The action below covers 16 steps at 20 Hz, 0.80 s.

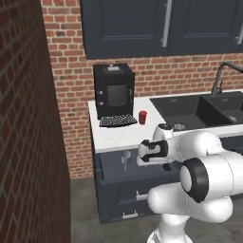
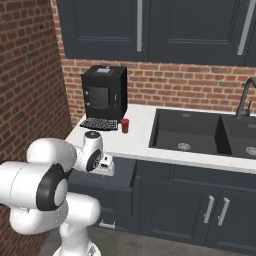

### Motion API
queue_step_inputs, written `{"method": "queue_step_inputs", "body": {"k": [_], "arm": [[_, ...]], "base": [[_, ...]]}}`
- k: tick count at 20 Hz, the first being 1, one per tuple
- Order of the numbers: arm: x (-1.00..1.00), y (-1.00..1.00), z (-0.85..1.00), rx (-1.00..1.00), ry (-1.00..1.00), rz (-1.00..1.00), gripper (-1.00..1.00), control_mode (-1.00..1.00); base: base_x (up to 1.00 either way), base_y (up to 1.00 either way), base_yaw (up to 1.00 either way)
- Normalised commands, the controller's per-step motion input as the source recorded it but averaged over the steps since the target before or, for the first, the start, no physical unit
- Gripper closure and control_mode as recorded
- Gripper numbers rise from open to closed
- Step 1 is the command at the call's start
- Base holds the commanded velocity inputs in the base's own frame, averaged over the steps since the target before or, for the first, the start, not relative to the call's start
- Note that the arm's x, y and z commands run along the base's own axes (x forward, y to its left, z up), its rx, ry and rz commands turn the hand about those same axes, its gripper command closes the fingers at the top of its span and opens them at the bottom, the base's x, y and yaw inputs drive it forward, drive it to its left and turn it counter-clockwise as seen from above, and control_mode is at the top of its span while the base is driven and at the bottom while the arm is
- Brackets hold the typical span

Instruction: Pick the measuring cup from the drawer and place it on the counter.

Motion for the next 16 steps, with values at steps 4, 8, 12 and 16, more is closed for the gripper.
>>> {"method": "queue_step_inputs", "body": {"k": [4,8,12,16], "arm": [[0.06,0.00,-0.55,0.00,0.00,0.00,-1.00,-1.00],[0.00,0.00,-0.53,-0.01,0.08,0.00,-1.00,-1.00],[-0.19,0.00,-0.32,0.00,0.14,0.00,-1.00,-1.00],[-0.84,-0.03,-0.10,0.00,0.14,0.00,-1.00,-1.00]], "base": [[0.00,0.00,0.00],[0.00,0.00,0.00],[0.00,0.00,0.00],[0.00,0.00,0.00]]}}
